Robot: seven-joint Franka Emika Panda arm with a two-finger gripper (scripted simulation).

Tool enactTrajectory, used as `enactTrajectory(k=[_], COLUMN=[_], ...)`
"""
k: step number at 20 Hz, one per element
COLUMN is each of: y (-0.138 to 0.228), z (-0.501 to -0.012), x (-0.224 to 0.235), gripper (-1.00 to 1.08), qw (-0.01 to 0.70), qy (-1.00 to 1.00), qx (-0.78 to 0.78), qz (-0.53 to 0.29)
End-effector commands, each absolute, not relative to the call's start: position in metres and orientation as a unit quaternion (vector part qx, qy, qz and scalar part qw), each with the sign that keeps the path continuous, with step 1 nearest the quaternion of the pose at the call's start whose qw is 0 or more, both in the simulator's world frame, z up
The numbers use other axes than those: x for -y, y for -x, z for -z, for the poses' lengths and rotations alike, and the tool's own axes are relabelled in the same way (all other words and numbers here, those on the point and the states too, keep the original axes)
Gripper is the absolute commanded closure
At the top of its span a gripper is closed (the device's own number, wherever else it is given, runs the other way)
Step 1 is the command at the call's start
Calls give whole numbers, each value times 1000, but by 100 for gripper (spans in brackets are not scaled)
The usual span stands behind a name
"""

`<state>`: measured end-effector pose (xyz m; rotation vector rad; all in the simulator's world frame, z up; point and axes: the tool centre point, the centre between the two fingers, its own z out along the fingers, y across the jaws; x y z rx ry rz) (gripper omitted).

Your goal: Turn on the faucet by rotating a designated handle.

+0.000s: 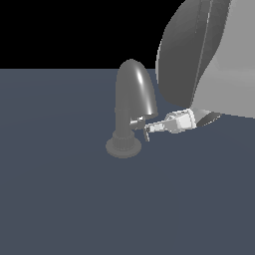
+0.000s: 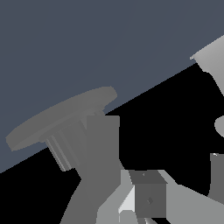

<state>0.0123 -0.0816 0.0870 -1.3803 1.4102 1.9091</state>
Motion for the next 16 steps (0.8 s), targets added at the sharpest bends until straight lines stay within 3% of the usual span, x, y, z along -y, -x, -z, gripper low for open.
enactTrajectory(k=[1,16], y=[-15,-18], z=[-57,-41], x=[74,72], gripper=[108,108], qw=[198,195], qy=[483,478], qx=[-518,-522], qz=[-677,-679])
